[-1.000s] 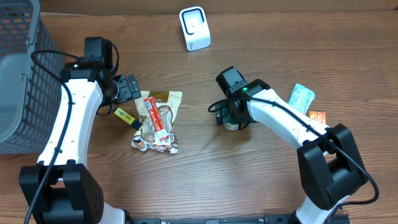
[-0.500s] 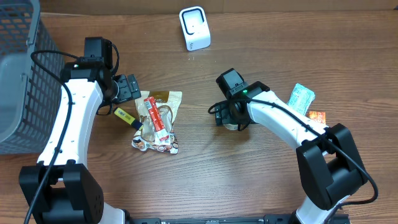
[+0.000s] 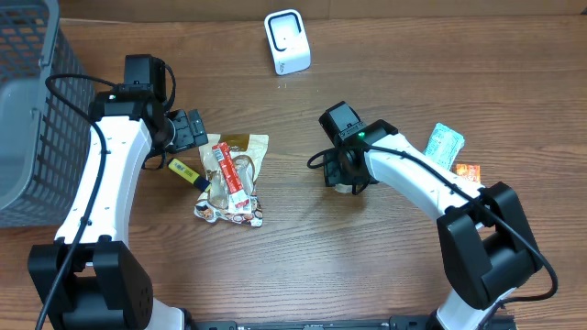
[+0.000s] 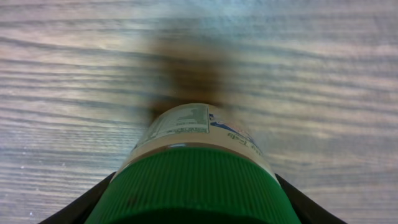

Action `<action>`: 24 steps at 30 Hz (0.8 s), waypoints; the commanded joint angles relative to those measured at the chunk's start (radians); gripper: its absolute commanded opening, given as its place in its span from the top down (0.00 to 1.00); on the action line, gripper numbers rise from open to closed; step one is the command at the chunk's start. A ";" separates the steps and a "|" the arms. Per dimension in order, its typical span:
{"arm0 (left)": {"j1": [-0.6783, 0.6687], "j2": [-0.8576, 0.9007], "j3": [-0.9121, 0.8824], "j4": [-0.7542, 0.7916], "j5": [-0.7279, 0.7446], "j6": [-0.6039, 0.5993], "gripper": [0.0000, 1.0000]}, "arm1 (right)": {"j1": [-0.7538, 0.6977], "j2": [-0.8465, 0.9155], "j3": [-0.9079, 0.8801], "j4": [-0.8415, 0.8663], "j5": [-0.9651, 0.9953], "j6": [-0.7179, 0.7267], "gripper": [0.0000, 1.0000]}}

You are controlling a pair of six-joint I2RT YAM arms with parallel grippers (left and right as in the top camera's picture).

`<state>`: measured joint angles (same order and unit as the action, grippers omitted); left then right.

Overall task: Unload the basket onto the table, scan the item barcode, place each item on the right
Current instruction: 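Lift the jar and tilt it sideways with the right gripper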

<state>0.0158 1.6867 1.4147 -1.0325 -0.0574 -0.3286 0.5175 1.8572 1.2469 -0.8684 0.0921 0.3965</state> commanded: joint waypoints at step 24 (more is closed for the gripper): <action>0.003 -0.013 0.011 0.001 -0.005 0.023 0.00 | -0.180 -0.045 0.254 -0.326 -0.883 0.158 0.66</action>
<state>0.0158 1.6867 1.4147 -1.0325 -0.0574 -0.3286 0.3416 1.8484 1.4738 -1.1709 -0.6289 0.5507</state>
